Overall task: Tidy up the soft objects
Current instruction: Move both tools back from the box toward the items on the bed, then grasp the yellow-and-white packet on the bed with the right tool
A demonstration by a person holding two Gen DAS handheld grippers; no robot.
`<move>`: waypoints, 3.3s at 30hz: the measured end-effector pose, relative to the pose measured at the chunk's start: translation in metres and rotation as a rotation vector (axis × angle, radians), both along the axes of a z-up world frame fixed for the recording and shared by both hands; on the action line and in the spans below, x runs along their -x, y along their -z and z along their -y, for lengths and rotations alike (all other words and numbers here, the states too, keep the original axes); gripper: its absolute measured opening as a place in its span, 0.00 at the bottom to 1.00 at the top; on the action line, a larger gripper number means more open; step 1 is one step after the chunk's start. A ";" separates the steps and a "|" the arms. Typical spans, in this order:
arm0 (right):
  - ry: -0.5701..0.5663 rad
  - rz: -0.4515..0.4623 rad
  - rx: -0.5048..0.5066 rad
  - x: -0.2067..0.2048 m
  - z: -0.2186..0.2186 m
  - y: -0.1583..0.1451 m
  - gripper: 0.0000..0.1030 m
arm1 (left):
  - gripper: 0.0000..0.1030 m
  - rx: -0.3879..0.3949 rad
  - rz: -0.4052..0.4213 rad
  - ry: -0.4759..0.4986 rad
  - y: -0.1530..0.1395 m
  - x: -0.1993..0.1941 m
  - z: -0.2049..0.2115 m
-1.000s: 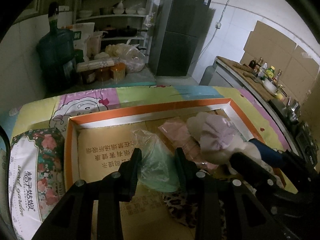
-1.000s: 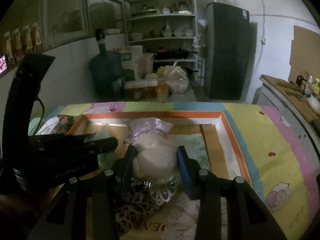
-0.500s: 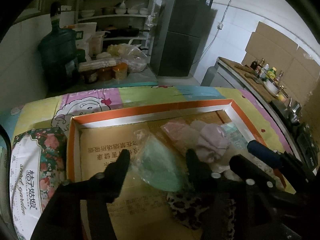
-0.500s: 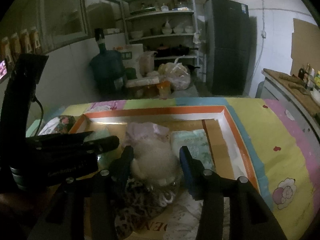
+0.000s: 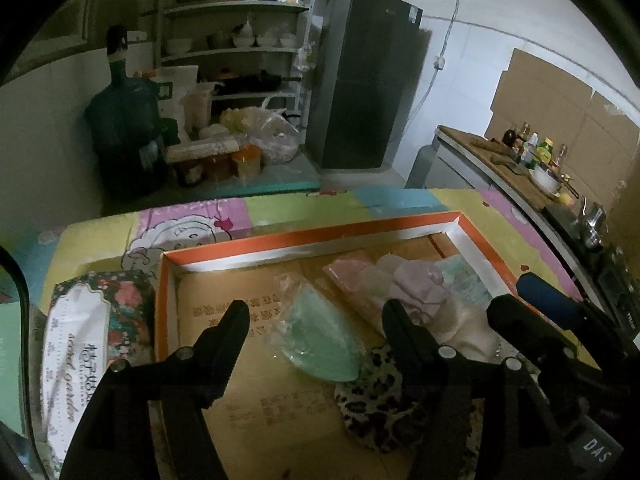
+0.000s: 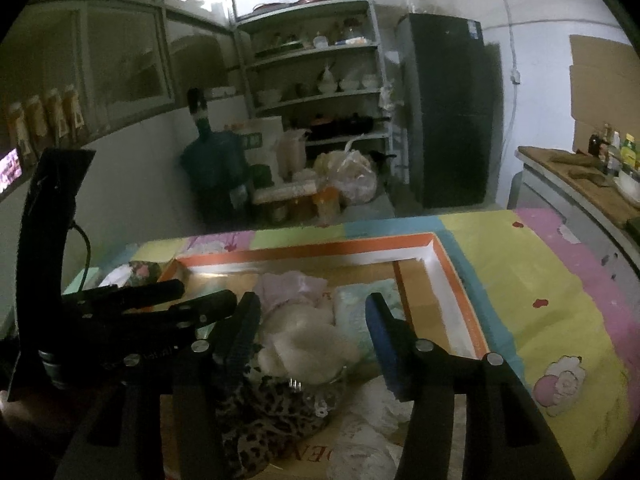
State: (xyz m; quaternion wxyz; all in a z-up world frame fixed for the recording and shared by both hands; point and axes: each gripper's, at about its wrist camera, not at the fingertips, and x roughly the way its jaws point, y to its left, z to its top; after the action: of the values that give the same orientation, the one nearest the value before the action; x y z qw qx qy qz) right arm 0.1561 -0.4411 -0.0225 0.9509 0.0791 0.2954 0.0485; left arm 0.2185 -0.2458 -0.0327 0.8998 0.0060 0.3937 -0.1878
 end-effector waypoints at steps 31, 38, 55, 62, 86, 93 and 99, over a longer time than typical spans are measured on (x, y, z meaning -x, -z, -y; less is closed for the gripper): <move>0.021 0.079 -0.010 0.059 -0.036 -0.045 0.72 | 0.67 0.033 0.211 -0.074 -0.072 0.069 -0.059; -0.006 0.093 -0.002 0.076 -0.059 -0.055 0.72 | 0.67 0.030 0.245 -0.112 -0.084 0.090 -0.081; -0.080 0.115 0.012 0.114 -0.116 -0.067 0.72 | 0.67 0.036 0.289 -0.196 -0.095 0.131 -0.151; -0.109 0.119 0.019 0.126 -0.139 -0.069 0.72 | 0.67 0.047 0.297 -0.238 -0.097 0.147 -0.183; -0.250 0.117 0.045 0.164 -0.223 -0.064 0.72 | 0.67 0.055 0.306 -0.361 -0.093 0.200 -0.265; -0.232 0.074 0.046 0.157 -0.221 -0.046 0.72 | 0.67 0.070 0.267 -0.341 -0.065 0.192 -0.268; -0.185 0.038 0.046 0.148 -0.215 -0.022 0.72 | 0.67 0.070 0.223 -0.297 -0.031 0.180 -0.260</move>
State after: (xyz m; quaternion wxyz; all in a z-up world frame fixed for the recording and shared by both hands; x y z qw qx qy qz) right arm 0.0076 -0.2264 -0.0010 0.9494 0.0288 0.2842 0.1308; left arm 0.0382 0.0137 -0.0013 0.9554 -0.0626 0.2814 -0.0648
